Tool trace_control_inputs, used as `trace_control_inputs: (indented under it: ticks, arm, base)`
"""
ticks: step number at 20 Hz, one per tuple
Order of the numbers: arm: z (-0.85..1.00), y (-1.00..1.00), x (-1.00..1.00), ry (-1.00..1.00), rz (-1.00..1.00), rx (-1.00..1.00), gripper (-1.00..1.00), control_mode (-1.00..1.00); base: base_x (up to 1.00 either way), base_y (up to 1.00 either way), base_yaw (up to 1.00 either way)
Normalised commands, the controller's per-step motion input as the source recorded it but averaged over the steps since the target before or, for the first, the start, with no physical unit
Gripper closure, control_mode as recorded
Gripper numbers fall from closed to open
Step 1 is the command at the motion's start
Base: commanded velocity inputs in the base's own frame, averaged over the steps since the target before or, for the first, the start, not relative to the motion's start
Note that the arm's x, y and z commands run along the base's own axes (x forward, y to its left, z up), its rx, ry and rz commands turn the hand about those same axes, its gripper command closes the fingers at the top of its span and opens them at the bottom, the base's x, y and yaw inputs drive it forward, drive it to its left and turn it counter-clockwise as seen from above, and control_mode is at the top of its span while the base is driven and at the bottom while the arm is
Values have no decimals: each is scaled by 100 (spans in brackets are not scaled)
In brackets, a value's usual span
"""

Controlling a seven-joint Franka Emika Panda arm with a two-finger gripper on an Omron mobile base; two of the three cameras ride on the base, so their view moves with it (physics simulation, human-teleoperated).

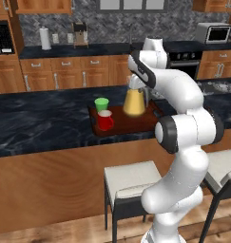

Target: There is a tray on the dining counter. Grab the cup, mug, and pitcher and place them on the tray. The pitcher may be placed next to the tray if it cannot fit the tray.

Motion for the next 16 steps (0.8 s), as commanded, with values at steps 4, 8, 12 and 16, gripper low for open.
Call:
trace_control_inputs:
  ticks: [4,8,12,16]
  arm:
    - [-11,0,17,0,11,0,100,-100]
    - [-30,0,15,0,9,0,100,-100]
    - [-29,0,11,0,8,0,100,-100]
    - [-18,0,6,0,8,0,100,-100]
  base:
    - [0,0,0]
    - [0,0,0]
    - [0,0,0]
    - [0,0,0]
